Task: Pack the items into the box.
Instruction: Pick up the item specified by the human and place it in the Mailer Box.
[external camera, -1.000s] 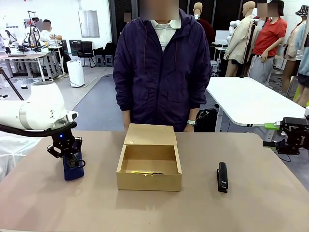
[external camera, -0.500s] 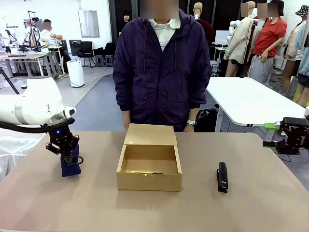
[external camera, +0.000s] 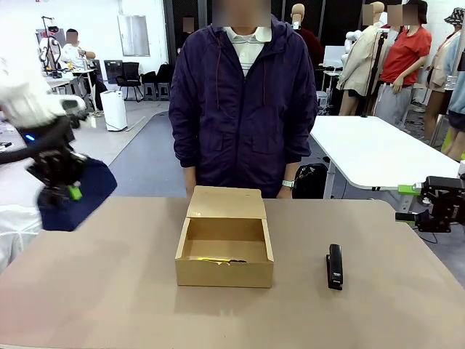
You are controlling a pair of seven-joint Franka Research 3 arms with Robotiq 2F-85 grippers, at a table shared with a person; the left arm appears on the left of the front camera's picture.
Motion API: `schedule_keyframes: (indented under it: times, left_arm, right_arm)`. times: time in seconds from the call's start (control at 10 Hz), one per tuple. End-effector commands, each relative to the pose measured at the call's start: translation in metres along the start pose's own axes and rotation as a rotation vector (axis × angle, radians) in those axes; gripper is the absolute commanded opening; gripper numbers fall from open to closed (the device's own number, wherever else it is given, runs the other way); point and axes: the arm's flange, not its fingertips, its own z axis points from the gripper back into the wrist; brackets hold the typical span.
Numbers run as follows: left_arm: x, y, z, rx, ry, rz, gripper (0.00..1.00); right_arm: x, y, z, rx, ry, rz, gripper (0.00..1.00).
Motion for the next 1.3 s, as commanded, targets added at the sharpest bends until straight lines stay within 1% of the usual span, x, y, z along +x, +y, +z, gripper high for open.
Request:
schedule_keyframes:
  times: [0.0,0.1,0.4,0.5,0.6,0.7,0.8,0.9,1.0,1.1,1.2]
  left_arm:
    - [-0.037,0.014,0.004,-0.006,0.029,-0.036,0.00]
    - [0.000,0.000,0.000,0.000,0.000,0.000,0.00]
    - [0.000,0.000,0.000,0.000,0.000,0.000,0.00]
    - [-0.012,0.003,0.002,-0.003,0.009,-0.026,0.00]
    - [-0.005,-0.034,-0.006,0.037,-0.088,-0.143,0.00]
    - [0.003,-0.078,-0.008,0.065,-0.175,-0.309,0.00]
    - [0.015,-0.122,-0.011,0.083,-0.243,-0.546,0.00]
    - [0.031,-0.169,-0.021,0.090,-0.282,-0.891,0.00]
    - [0.045,-0.205,-0.035,0.100,-0.281,-1.122,0.00]
    - [0.056,-0.236,-0.050,0.074,-0.276,-1.317,0.00]
    - [0.062,-0.258,-0.066,0.097,-0.272,-1.519,0.00]
  right_arm:
    - [0.002,0.006,0.004,0.000,0.016,-0.015,1.00]
    - [0.002,0.006,0.004,0.000,0.016,-0.015,1.00]
    - [0.002,0.006,0.004,0.000,0.016,-0.015,1.00]
    - [0.002,0.006,0.004,0.000,0.016,-0.015,1.00]
    - [0.002,0.006,0.004,0.000,0.016,-0.015,1.00]
    - [0.002,0.006,0.004,0.000,0.016,-0.015,1.00]
    - [0.002,0.006,0.004,0.000,0.016,-0.015,1.00]
    - [0.002,0.006,0.004,0.000,0.016,-0.015,1.00]
    - [0.002,0.006,0.004,0.000,0.016,-0.015,1.00]
    - [0.002,0.006,0.004,0.000,0.016,-0.015,1.00]
    - [0.002,0.006,0.004,0.000,0.016,-0.015,1.00]
